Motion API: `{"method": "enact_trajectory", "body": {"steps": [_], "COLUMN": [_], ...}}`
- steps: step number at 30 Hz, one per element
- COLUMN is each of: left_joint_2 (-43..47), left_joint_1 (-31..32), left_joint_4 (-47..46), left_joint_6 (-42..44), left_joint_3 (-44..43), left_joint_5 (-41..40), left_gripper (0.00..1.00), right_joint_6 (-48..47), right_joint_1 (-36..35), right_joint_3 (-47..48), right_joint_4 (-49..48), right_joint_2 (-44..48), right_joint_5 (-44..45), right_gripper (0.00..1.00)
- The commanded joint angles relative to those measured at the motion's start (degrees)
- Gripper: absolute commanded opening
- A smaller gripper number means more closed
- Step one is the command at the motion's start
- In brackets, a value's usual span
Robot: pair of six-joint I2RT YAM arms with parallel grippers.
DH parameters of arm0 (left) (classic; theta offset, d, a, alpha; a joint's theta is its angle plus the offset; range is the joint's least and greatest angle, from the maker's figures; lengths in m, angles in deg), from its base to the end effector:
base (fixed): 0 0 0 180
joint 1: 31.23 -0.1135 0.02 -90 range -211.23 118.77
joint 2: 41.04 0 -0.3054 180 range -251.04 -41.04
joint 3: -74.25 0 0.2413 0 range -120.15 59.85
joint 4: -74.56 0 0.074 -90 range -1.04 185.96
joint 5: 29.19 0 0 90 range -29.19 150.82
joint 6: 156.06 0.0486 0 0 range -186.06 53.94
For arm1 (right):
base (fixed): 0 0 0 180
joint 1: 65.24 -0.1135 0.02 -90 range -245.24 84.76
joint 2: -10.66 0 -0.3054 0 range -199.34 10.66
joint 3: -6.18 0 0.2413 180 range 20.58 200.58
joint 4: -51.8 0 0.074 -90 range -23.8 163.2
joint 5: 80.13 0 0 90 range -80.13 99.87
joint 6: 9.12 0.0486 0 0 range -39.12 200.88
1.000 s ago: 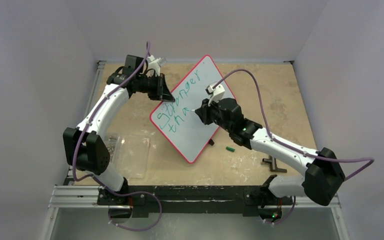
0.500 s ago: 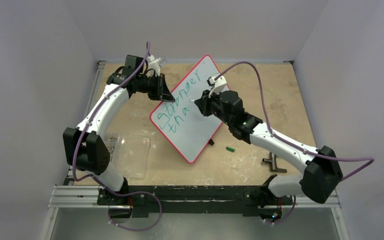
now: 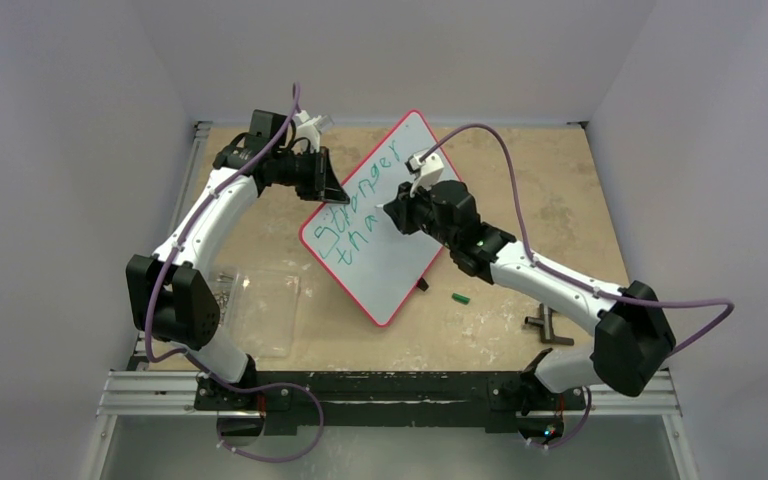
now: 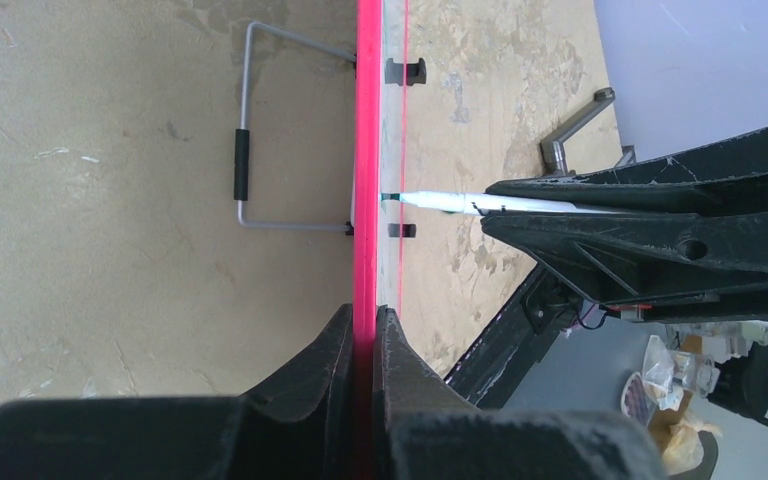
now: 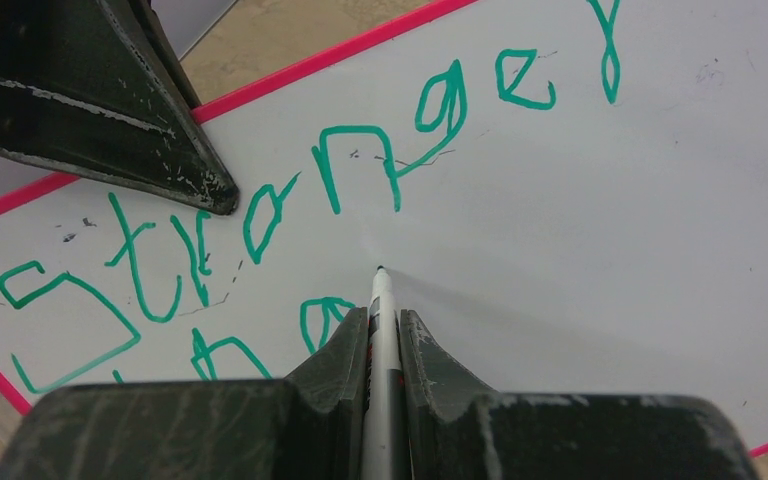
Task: Write a sentence on the whiteboard
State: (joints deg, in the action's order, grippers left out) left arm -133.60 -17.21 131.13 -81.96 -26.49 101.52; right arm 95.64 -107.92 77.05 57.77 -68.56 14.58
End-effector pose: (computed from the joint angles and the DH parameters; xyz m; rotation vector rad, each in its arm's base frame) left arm 0.3281 -0.1146 0.3701 0.2991 2.4066 -1.0963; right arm 0.2381 0.2142 0.3482 -0.3922 1.8245 0.6290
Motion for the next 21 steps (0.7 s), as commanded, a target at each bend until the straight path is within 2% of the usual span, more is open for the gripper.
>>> {"method": "enact_trajectory", "body": {"steps": [1, 21], "left_joint_2": [3.16, 3.14], "left_joint_1": [-0.15, -0.18], "left_joint_4": [-1.89, -1.89], "left_joint_6": [-0.1, -0.1], "left_joint_3": [-0.39, -0.36], "left_joint_5": [-1.59, -1.69], "left_gripper": [0.0, 0.0], "right_joint_6": [0.11, 1.59], "right_joint_1": [0.49, 0.62], "right_joint_3": [2.64, -6.47], "right_joint_4": [-3.01, -3.1], "right_joint_2": [-0.42, 3.4], "right_joint_5": [-1.1, -1.74], "right_gripper": [0.0, 0.0]}}
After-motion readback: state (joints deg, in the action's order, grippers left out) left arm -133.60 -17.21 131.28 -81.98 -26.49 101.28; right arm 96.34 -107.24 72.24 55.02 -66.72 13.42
